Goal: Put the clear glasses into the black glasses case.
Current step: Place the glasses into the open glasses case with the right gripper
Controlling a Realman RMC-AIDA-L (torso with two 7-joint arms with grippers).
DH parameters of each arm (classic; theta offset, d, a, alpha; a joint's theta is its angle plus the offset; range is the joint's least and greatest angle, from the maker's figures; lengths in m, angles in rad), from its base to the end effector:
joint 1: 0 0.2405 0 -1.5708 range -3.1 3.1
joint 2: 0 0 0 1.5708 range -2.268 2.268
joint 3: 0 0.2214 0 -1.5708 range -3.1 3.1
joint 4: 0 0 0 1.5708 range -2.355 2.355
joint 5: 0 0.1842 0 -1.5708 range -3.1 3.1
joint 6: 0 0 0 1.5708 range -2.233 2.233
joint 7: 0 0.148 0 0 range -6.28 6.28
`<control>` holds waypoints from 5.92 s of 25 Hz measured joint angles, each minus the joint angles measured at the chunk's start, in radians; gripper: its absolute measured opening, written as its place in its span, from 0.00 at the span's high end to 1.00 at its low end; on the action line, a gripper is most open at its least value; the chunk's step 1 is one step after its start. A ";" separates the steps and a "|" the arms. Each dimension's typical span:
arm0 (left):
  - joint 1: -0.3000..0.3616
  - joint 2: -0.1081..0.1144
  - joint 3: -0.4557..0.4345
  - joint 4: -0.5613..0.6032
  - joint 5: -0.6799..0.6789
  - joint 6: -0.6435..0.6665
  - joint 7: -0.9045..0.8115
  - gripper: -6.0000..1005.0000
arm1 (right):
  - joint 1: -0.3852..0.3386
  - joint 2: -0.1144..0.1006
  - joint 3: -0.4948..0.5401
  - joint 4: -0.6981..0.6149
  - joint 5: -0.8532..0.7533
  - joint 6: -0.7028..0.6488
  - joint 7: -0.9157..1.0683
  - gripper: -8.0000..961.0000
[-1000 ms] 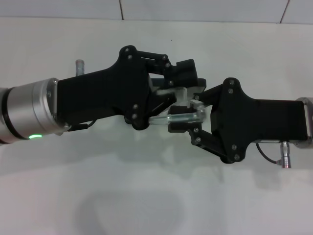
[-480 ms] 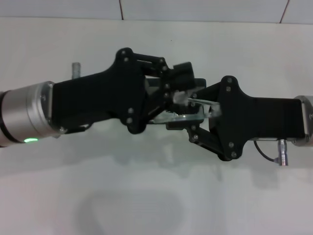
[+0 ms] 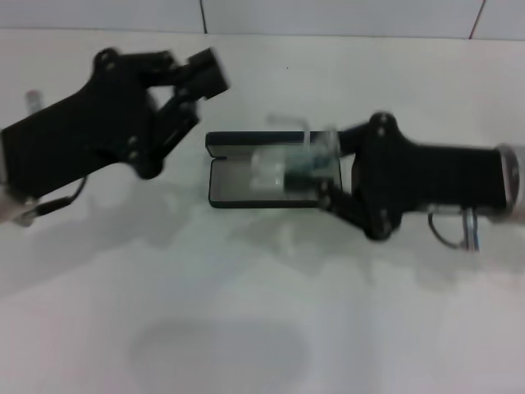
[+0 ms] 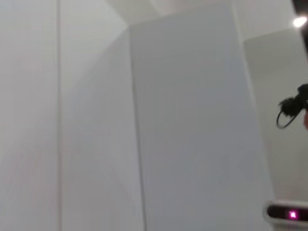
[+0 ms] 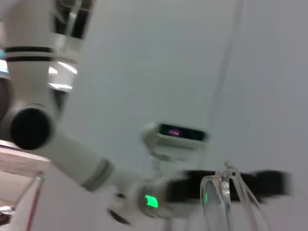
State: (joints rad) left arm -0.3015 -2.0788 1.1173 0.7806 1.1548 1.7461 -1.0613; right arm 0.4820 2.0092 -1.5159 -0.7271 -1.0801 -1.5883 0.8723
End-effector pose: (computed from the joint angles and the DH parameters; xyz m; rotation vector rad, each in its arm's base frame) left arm -0.1613 0.2556 0.0522 -2.4130 -0.0154 -1.4021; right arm 0.1205 0.2659 -0.0008 -2.6976 -0.3446 1.2505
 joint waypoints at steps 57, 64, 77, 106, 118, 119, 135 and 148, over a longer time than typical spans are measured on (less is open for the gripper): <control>0.147 -0.009 -0.135 -0.021 0.321 0.004 -0.032 0.88 | 0.811 0.020 -0.191 -0.024 -1.258 0.281 1.525 0.87; 0.147 -0.009 -0.136 -0.023 0.322 0.002 -0.032 0.88 | 0.802 0.020 -0.239 -0.022 -1.214 0.308 1.521 0.87; 0.139 -0.009 -0.136 -0.034 0.323 0.000 -0.031 0.88 | 0.788 0.020 -0.302 -0.011 -1.156 0.364 1.520 0.87; 0.127 -0.009 -0.136 -0.045 0.327 0.000 -0.031 0.88 | 0.770 0.020 -0.336 0.002 -1.161 0.394 1.527 0.87; 0.125 -0.009 -0.136 -0.046 0.329 -0.014 -0.031 0.88 | 0.773 0.020 -0.336 0.007 -1.163 0.386 1.524 0.87; 0.125 -0.009 -0.136 -0.046 0.329 -0.014 -0.031 0.88 | 0.774 0.020 -0.336 0.010 -1.164 0.384 1.524 0.87; 0.117 -0.009 -0.136 -0.049 0.331 -0.016 -0.031 0.88 | 0.774 0.020 -0.336 0.019 -1.155 0.409 1.520 0.86; 0.114 -0.009 -0.136 -0.058 0.332 -0.027 -0.029 0.88 | 0.777 0.020 -0.361 0.007 -1.145 0.413 1.518 0.86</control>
State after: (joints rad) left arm -0.1874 -2.0876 0.9817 0.7224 1.4866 1.7195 -1.0907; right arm 1.2592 2.0294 -1.8767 -0.7203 -2.2246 -1.1754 2.3899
